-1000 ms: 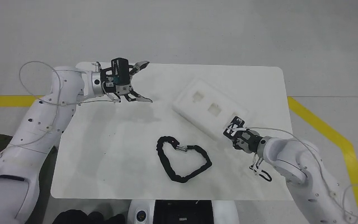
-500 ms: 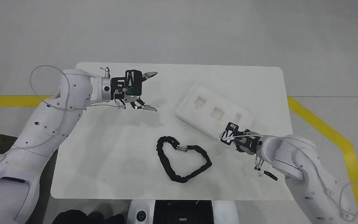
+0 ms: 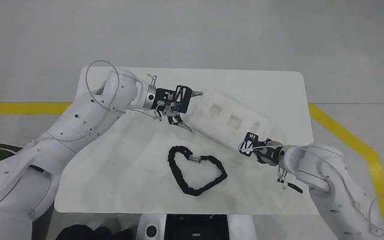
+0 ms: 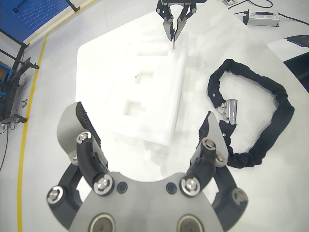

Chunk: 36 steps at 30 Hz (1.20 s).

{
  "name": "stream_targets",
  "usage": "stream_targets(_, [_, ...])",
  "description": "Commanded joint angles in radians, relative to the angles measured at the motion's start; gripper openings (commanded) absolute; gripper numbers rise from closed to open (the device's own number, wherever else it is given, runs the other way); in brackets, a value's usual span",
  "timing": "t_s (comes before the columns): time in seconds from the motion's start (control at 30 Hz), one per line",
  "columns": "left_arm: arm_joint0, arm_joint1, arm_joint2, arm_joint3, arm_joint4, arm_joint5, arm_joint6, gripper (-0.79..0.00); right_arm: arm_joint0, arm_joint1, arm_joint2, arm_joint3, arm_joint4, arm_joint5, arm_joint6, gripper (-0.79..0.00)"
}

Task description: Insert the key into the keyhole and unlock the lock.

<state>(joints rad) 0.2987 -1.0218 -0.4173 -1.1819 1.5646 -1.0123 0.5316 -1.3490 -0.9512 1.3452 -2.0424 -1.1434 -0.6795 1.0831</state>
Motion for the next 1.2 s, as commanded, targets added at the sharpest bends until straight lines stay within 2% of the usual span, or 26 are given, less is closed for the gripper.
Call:
stream_targets(0.0, [-0.009,-0.029,0.035,0.036,0.001,0.000,-0.014,0.000,-0.008,0.002,0.008,-0.004,0.000,0.001,-0.008,-0.785])
stream_targets(0.13, [-0.028,-0.076,0.069,0.104,-0.003,0.004,-0.033,0.000,-0.023,0.006,0.021,-0.020,-0.004,0.010,-0.028,-0.785])
stream_targets(0.43, [-0.044,-0.180,0.080,0.269,-0.109,0.075,-0.150,0.000,-0.043,0.012,0.020,-0.033,-0.019,0.013,-0.045,-0.785])
stream_targets(0.6, [-0.068,-0.228,0.098,0.310,-0.082,0.103,-0.220,0.000,-0.045,0.015,0.020,-0.028,-0.021,0.019,-0.048,-0.785])
stream_targets(0.87, [-0.082,-0.278,0.117,0.369,-0.013,0.152,-0.282,0.000,-0.049,0.019,0.022,-0.031,-0.023,0.023,-0.056,-0.785])
stream_targets(1.17, [-0.087,-0.310,0.122,0.417,0.045,0.162,-0.258,0.000,-0.068,0.024,0.067,-0.024,0.022,0.057,-0.112,-0.785])
